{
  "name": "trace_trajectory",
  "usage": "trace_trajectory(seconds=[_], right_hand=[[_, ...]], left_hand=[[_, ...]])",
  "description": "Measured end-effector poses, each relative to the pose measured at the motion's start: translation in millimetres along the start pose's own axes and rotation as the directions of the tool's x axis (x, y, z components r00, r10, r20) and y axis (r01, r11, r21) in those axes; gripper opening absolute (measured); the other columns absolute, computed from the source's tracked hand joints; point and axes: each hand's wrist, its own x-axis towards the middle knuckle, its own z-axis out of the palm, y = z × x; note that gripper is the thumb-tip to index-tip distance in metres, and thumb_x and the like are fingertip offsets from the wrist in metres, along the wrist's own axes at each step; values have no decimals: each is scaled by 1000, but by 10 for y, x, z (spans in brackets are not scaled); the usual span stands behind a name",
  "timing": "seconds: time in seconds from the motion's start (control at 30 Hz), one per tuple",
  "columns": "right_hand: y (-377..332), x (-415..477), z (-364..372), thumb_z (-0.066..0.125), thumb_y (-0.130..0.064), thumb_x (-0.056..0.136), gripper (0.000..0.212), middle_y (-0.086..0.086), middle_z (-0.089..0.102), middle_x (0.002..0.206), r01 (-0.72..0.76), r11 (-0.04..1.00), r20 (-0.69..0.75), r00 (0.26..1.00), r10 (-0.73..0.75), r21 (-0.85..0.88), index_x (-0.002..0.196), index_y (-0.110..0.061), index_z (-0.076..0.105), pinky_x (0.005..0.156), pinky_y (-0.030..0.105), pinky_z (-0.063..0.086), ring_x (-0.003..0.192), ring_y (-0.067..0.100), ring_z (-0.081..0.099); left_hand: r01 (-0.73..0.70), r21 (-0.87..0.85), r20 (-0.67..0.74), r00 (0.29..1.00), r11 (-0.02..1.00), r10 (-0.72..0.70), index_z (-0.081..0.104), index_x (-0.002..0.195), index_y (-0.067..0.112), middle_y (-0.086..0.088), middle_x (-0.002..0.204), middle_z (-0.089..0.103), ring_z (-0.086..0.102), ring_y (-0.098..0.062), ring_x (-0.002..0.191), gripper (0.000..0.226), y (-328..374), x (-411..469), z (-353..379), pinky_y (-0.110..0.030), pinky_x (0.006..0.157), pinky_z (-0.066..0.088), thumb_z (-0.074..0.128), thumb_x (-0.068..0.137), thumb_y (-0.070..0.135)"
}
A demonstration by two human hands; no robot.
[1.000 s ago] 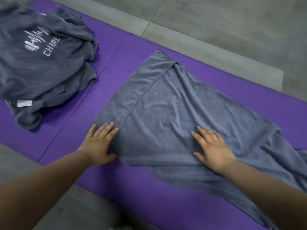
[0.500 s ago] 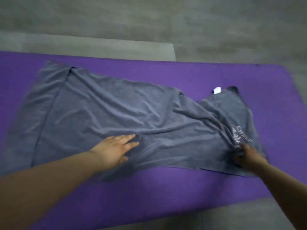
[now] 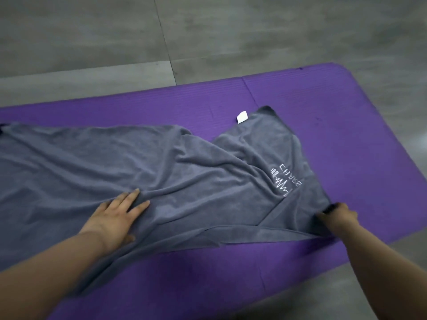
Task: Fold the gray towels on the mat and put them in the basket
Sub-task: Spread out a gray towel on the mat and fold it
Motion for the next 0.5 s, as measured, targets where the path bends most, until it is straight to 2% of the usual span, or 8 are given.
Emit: trace_trajectory(seconds=[0.1, 0.13, 0.2, 0.27, 0.37, 0.4, 0.47, 0.5], right_hand=[[71, 115, -8, 72, -7, 70, 45, 21, 50, 91, 61, 996, -18, 998, -60, 71, 100, 17, 48, 75, 41, 37, 86, 25, 47], [153, 143, -75, 68, 1, 74, 32, 20, 50, 87, 69, 993, -41, 997, -65, 91, 94, 18, 49, 71, 37, 34, 83, 26, 46], [381, 198, -232, 60, 6, 80, 13, 27, 56, 87, 71, 997, -88, 994, -72, -4, 89, 14, 53, 72, 35, 34, 85, 35, 53], [604, 249, -343, 59, 0, 82, 26, 37, 59, 99, 35, 997, -144, 989, -44, -65, 100, 18, 55, 81, 47, 44, 95, 48, 56], [750, 372, -370, 55, -40, 70, 59, 40, 54, 107, 3, 987, -225, 974, -40, -163, 99, 11, 54, 91, 60, 41, 99, 54, 51], [623, 348, -399, 56, -43, 67, 64, 40, 52, 112, 39, 980, -293, 951, -96, -195, 104, 8, 54, 92, 60, 40, 103, 54, 49], [166, 299, -434, 67, -23, 75, 55, 37, 47, 124, 169, 951, -367, 894, -259, -260, 119, 6, 52, 99, 53, 34, 116, 51, 43], [-104, 305, -437, 66, -16, 78, 53, 33, 44, 131, 284, 910, -328, 866, -379, -302, 124, 5, 49, 102, 50, 31, 121, 47, 40]], left_hand=[[22, -73, -43, 999, 997, -25, -11, 144, 28, -2, 154, -21, -6, -18, 145, 81, 141, 41, -82, -31, 118, 5, 45, 89, 46], [16, -105, -68, 997, 994, -23, -11, 144, 28, -1, 154, -20, -5, -17, 145, 82, 187, 59, -100, -30, 117, 4, 46, 88, 49], [11, -161, -123, 992, 987, -31, -12, 144, 28, 0, 154, -18, -2, -16, 145, 86, 262, 97, -125, -28, 117, 4, 46, 86, 53], [23, -225, -164, 985, 974, -61, -11, 143, 28, 0, 155, -15, 0, -15, 145, 86, 322, 134, -138, -27, 116, 5, 46, 85, 54], [48, -268, -184, 978, 962, -100, -11, 144, 28, 1, 155, -15, -1, -14, 145, 82, 402, 223, -175, -29, 116, 7, 42, 86, 54], [51, -266, -188, 977, 963, -103, -11, 144, 29, 1, 155, -15, -2, -14, 145, 81, 417, 249, -195, -29, 116, 8, 41, 87, 55], [64, -269, -181, 977, 961, -116, -10, 144, 30, 2, 155, -16, -1, -14, 145, 80, 457, 338, -249, -30, 116, 8, 40, 87, 55], [72, -276, -177, 976, 958, -124, -10, 144, 30, 2, 155, -16, -1, -14, 145, 80, 479, 388, -276, -30, 116, 7, 40, 87, 55]])
